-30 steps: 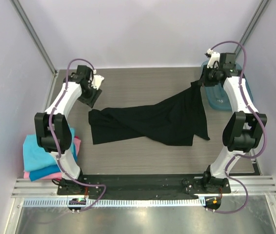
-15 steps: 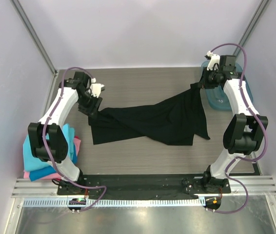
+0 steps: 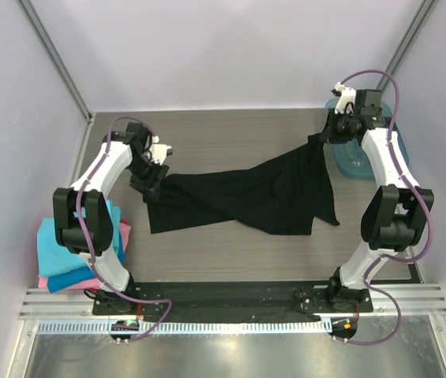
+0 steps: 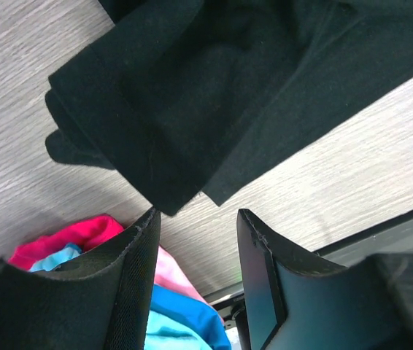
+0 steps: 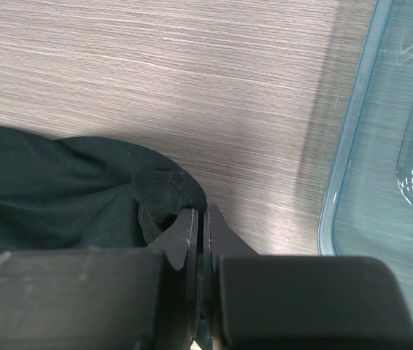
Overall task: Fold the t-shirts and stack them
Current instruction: Flatten the tshirt out
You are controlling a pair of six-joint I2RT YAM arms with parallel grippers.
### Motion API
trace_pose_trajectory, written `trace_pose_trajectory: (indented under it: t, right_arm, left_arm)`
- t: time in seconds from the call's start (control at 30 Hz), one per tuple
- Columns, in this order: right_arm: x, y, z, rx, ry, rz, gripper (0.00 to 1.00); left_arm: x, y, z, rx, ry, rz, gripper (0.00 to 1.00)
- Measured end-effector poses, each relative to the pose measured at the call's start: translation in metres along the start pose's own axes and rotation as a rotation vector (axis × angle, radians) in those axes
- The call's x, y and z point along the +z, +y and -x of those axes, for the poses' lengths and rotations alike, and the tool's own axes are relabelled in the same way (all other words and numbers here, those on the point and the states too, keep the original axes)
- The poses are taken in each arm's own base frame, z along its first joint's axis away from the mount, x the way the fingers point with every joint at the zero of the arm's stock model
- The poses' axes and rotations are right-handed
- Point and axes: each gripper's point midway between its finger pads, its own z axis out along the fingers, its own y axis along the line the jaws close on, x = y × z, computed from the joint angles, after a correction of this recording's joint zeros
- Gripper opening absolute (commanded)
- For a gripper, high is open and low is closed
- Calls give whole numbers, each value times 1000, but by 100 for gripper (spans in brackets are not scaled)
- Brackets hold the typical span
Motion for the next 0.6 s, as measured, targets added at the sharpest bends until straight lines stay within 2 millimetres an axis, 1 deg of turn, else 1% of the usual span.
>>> trace_pose_trajectory:
  t: [0.13, 0.2, 0.27, 0.33, 0.37, 0.43, 0.53, 0.6]
  right_arm:
    - [0, 0, -1, 1, 1, 0, 1]
    - [0, 0, -1, 0, 2, 0, 1]
    - [0, 0, -1, 0, 2, 0, 1]
    - [0, 0, -1, 1, 1, 0, 1]
    - [0, 0, -1, 0, 1, 0, 1]
    - [0, 0, -1, 0, 1, 0, 1]
    - [0, 0, -1, 1, 1, 1, 1]
    - [-1, 1, 0, 5, -2, 3, 1]
  left_arm:
    - [8, 2, -2, -7, 16, -2, 45]
    - [11, 2, -3, -10, 25, -5, 42]
    - [14, 2, -4, -12, 32, -7, 36]
    - [17, 3, -3, -14, 36, -6, 28]
    - [18, 4, -3, -16, 37, -5, 14]
    - [20, 4, -3, -26, 39, -6, 0]
    - [19, 4, 0, -24, 31, -8, 0]
    - [13, 5, 8, -13, 10, -2, 0]
